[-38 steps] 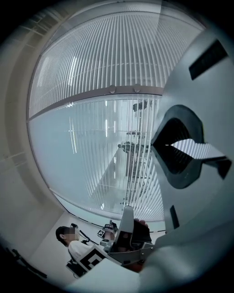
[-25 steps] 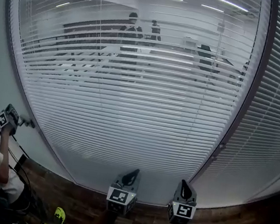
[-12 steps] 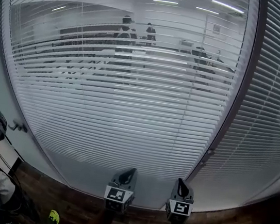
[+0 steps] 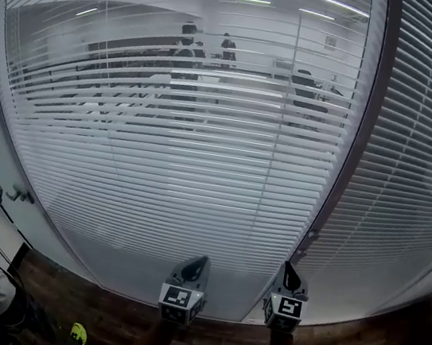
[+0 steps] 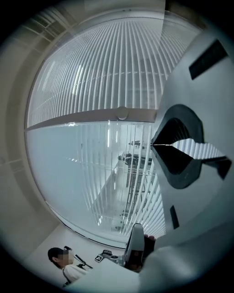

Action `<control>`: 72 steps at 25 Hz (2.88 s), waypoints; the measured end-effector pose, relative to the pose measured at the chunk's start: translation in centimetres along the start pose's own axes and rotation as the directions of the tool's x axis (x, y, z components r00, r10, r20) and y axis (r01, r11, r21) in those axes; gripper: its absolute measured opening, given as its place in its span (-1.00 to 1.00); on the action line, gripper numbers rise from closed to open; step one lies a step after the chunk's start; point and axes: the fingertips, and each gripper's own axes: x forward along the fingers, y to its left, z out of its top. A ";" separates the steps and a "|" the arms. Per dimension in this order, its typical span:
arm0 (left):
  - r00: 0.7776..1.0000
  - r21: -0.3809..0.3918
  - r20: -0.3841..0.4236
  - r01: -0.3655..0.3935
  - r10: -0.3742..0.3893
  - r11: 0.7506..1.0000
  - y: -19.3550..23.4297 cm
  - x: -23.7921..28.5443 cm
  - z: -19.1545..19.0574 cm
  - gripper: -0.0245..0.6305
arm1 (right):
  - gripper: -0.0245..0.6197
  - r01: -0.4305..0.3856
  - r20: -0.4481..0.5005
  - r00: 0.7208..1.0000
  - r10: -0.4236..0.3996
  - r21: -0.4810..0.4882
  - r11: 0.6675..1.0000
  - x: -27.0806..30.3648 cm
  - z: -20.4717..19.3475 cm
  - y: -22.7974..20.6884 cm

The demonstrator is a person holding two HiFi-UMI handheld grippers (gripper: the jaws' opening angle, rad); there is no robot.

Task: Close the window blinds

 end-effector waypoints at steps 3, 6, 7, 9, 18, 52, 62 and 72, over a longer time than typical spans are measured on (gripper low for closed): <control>1.000 0.007 0.012 0.003 -0.003 1.000 -0.1 0.6 0.7 -0.93 | -0.91 0.022 -0.012 1.000 -0.022 -0.006 1.000 0.5 -0.1 -1.3; 1.000 0.008 0.015 -0.004 0.004 1.000 -0.1 1.0 1.2 -0.93 | -0.91 0.033 0.007 0.999 -0.033 0.007 0.999 0.8 0.4 -2.4; 1.000 0.008 0.014 -0.006 0.006 1.000 -0.1 1.2 1.3 -0.93 | -0.90 0.036 0.007 0.999 -0.036 0.011 0.999 0.9 0.7 -2.7; 1.000 0.010 0.012 -0.005 0.004 1.000 -0.3 1.4 1.4 -0.93 | -0.87 0.039 0.006 0.999 -0.039 0.008 0.999 1.0 1.4 -3.3; 1.000 0.028 0.009 0.021 -0.021 0.999 -1.3 2.2 0.9 -0.93 | -0.61 0.079 0.036 0.996 -0.081 0.052 0.996 2.0 3.6 -6.1; 0.999 0.056 0.013 0.035 -0.036 0.998 -2.3 2.0 1.1 -0.93 | -0.53 0.039 0.063 0.997 -0.051 0.180 0.983 4.1 5.2 -7.8; 0.999 0.055 0.010 0.038 -0.038 0.998 -2.6 1.9 0.9 -0.93 | -0.53 0.061 0.018 0.998 -0.059 -0.113 0.992 4.1 5.2 -7.3; 0.998 0.063 0.029 0.058 -0.060 0.996 -4.2 2.3 1.9 -0.93 | -0.53 0.021 -0.023 0.999 -0.043 -0.584 0.811 3.8 5.7 -6.1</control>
